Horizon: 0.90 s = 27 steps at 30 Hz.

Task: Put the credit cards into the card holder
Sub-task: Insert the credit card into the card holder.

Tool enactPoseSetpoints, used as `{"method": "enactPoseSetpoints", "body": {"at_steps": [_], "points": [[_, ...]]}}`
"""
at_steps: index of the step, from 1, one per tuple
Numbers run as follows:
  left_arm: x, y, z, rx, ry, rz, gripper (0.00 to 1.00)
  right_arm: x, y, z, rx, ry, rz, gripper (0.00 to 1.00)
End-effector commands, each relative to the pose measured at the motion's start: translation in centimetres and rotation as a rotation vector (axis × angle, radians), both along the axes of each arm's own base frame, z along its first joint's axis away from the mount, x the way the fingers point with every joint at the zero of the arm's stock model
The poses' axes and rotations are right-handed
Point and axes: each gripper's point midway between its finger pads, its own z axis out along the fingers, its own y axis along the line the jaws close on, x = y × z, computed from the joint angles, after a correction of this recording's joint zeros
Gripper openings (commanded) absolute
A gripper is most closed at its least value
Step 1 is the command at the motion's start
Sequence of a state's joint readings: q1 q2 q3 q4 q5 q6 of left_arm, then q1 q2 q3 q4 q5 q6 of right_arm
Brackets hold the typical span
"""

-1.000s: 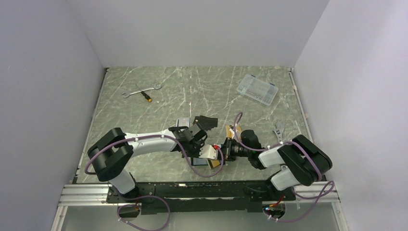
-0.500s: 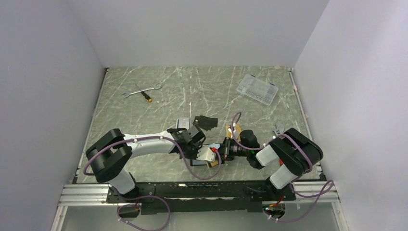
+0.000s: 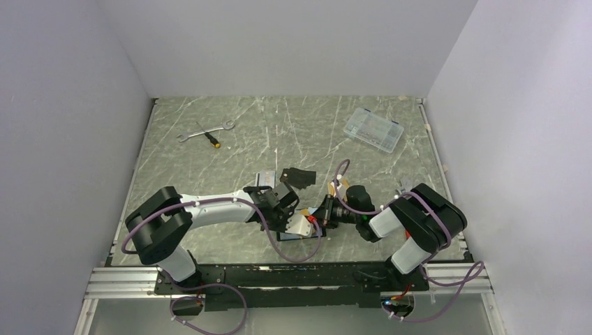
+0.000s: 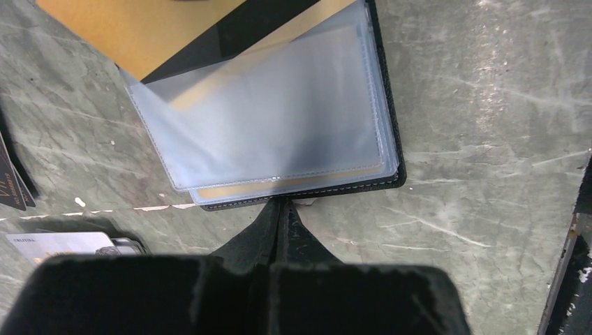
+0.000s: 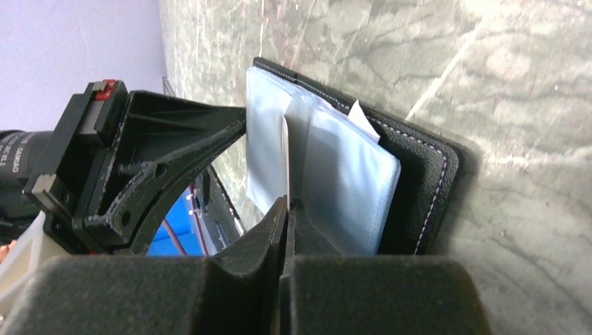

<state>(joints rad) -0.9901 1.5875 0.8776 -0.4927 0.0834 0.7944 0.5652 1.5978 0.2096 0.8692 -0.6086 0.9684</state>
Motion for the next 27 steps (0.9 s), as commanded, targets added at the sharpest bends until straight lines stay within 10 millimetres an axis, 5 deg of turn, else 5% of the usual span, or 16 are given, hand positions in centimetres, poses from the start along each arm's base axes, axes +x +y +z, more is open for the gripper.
{"method": "enactPoseSetpoints", "body": {"at_steps": [1,19,27], "points": [[-0.9,-1.4,0.2,-0.022,0.036,-0.060,0.00,1.6,0.5,0.0,-0.009,-0.056,-0.016,0.00],[-2.4,-2.7,0.0,-0.010,0.062,-0.124,0.00,1.1,-0.5,-1.7,-0.018,-0.005,-0.100,0.00],[-2.8,-3.2,0.3,-0.037,0.082,-0.100,0.00,0.1,1.0,-2.2,-0.035,0.019,-0.125,0.00]]}}
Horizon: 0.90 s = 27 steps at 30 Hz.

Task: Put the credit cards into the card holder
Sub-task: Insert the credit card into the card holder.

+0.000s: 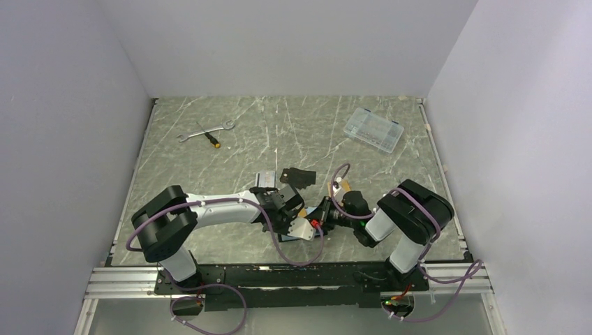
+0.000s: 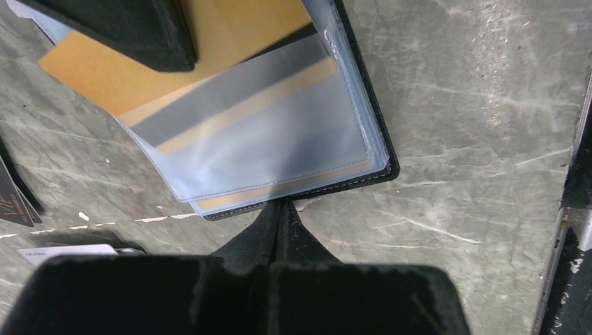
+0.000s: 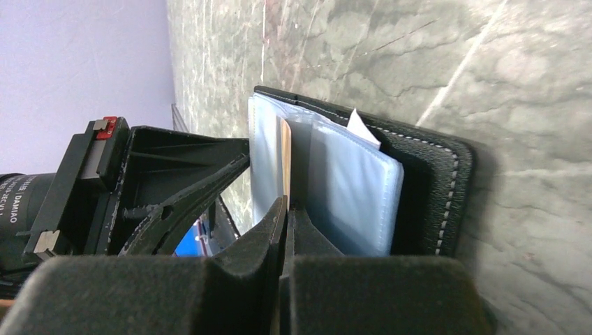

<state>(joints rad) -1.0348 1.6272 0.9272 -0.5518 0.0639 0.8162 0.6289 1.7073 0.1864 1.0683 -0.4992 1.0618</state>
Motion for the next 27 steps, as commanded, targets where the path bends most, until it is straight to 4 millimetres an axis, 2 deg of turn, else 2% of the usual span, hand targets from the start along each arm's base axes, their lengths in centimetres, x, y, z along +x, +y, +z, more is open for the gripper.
{"method": "enactPoseSetpoints", "body": {"at_steps": [1,7,9,13,16,22,27], "points": [[-2.2,-2.6,0.2,-0.087,0.088,-0.038,0.00,-0.5,0.1,-1.7,-0.060,0.025,-0.054,0.00],[-2.1,-2.0,-0.2,-0.075,0.066,-0.036,0.00,-1.4,-0.6,-2.7,-0.098,0.057,-0.086,0.00],[-2.0,-1.9,-0.3,-0.070,0.060,-0.036,0.00,-1.6,-1.0,-3.0,-0.131,0.062,-0.085,0.09],[-1.6,-1.6,-0.3,-0.074,0.044,-0.024,0.00,-1.9,-2.3,-3.0,-0.230,0.057,-0.087,0.40],[-1.1,-1.6,-0.1,-0.087,0.045,0.000,0.00,-1.6,-3.3,-2.5,-0.293,0.032,-0.106,0.52],[0.6,-1.5,0.7,-0.162,0.082,0.087,0.00,-1.9,-4.3,-2.5,-0.374,0.032,-0.126,0.50],[0.7,-1.3,0.8,-0.180,0.081,0.092,0.00,-1.3,-3.9,-1.7,-0.387,0.000,-0.130,0.40]]}}
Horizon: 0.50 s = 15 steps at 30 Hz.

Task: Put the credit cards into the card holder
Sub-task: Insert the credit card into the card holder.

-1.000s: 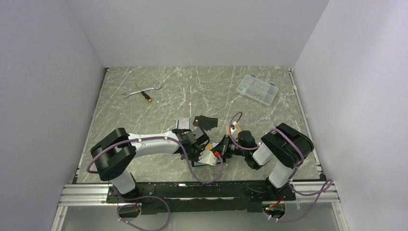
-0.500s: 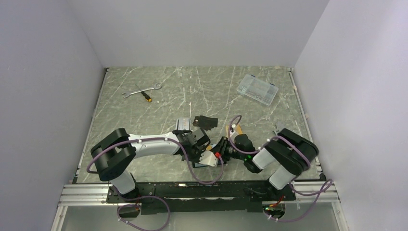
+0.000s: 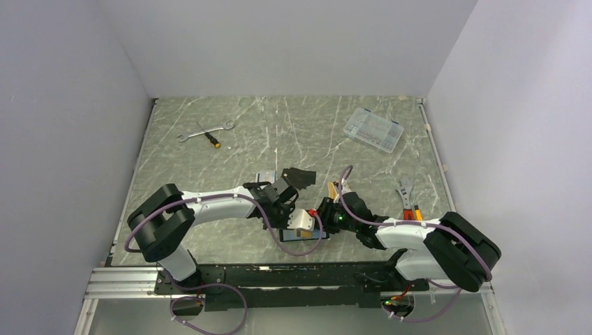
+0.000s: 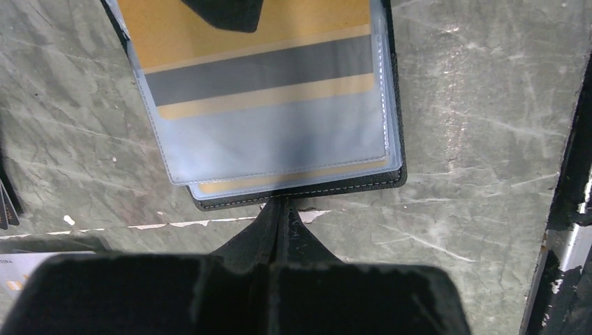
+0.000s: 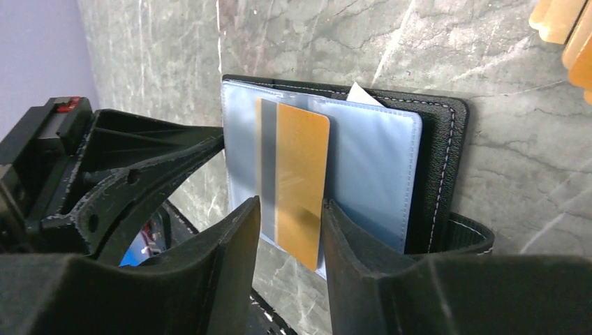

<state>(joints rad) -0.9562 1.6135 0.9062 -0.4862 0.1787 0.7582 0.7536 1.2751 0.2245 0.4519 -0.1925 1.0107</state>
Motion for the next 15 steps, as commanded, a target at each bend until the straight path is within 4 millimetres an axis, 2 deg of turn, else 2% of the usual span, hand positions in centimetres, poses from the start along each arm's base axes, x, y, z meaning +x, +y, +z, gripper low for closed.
{"method": "enactPoseSetpoints", "body": {"at_steps": [1,9,15], "points": [[0.1,-0.8,0.7,-0.066,-0.001,0.002,0.00,-0.1,-1.5,-1.9,-0.153,0.021,-0.012,0.39],[0.4,-1.5,0.2,-0.076,-0.001,0.002,0.00,-1.3,1.9,-1.9,-0.205,-0.009,0.102,0.41],[0.4,-1.7,0.4,-0.098,0.011,-0.001,0.00,-1.7,3.0,-1.4,-0.184,-0.041,0.126,0.45]]}}
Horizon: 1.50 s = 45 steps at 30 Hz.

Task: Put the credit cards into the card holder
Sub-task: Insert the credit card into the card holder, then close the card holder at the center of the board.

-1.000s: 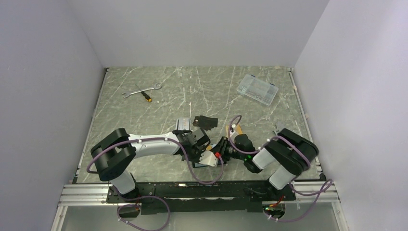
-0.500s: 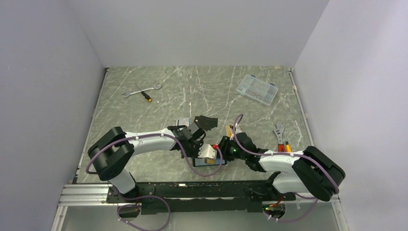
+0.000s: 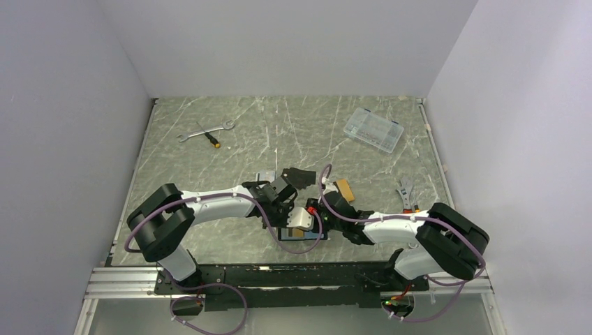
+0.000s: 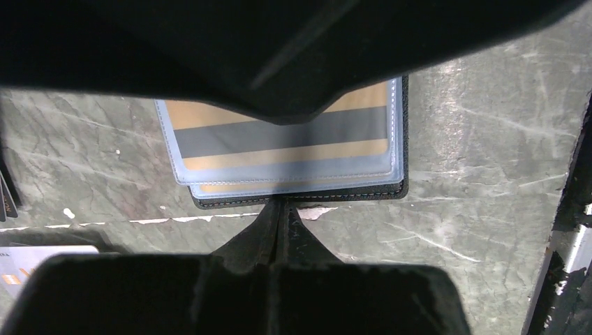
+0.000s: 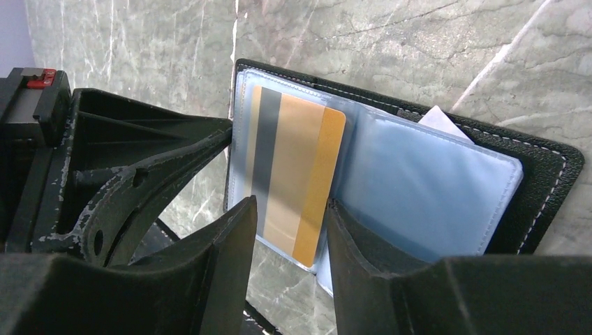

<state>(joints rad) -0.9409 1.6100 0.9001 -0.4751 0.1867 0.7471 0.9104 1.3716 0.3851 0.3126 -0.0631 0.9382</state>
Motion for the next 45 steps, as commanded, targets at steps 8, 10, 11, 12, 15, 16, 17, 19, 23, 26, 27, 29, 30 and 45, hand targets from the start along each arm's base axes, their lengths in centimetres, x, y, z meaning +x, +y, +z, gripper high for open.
{"method": "enactPoseSetpoints", "body": {"at_steps": [8,10,11,12,15,16,17,19,23,26,27,29,30,45], "points": [[0.5,-1.5,1.1,-0.101,-0.021,-0.028,0.00,-0.4,-2.5,-0.4,0.023,0.052,-0.035,0.43],[0.6,-1.3,1.0,-0.091,-0.031,-0.032,0.00,-0.3,-3.3,-0.3,0.045,0.071,-0.053,0.37],[0.6,-1.2,1.0,-0.088,-0.034,-0.033,0.00,-0.3,-3.6,-0.3,0.054,0.076,-0.054,0.35],[0.7,-1.1,1.0,-0.089,-0.039,-0.034,0.00,-0.4,-3.6,-0.2,0.060,0.080,-0.052,0.32],[0.7,-1.1,1.0,-0.086,-0.039,-0.033,0.00,-0.3,-3.7,-0.4,0.052,0.093,-0.048,0.25],[0.7,-1.1,1.0,-0.085,-0.040,-0.035,0.00,-0.2,-3.7,-0.4,0.045,0.093,-0.049,0.21],[0.8,-1.1,1.1,-0.085,-0.044,-0.035,0.00,0.0,-3.8,-0.5,0.029,0.090,-0.058,0.15],[0.9,-1.1,1.1,-0.084,-0.049,-0.034,0.00,0.4,-3.7,-0.8,0.001,0.093,-0.061,0.03],[1.0,-1.2,1.0,-0.084,-0.049,-0.034,0.00,0.5,-2.9,-1.6,-0.060,0.109,-0.051,0.00],[0.9,-1.2,0.8,-0.082,-0.043,-0.035,0.00,0.5,-1.8,-1.5,-0.071,0.101,-0.036,0.00],[0.9,-1.2,0.8,-0.082,-0.043,-0.034,0.00,0.5,-1.6,-1.6,-0.076,0.101,-0.032,0.00],[0.9,-1.3,0.9,-0.086,-0.043,-0.037,0.00,0.5,-1.1,-1.5,-0.080,0.101,-0.023,0.00],[0.9,-1.3,0.9,-0.088,-0.043,-0.039,0.00,0.6,-0.9,-1.4,-0.079,0.097,-0.017,0.00],[1.1,-1.6,2.7,-0.125,-0.054,-0.048,0.00,1.2,-1.0,1.2,-0.077,0.078,0.017,0.31]]}}
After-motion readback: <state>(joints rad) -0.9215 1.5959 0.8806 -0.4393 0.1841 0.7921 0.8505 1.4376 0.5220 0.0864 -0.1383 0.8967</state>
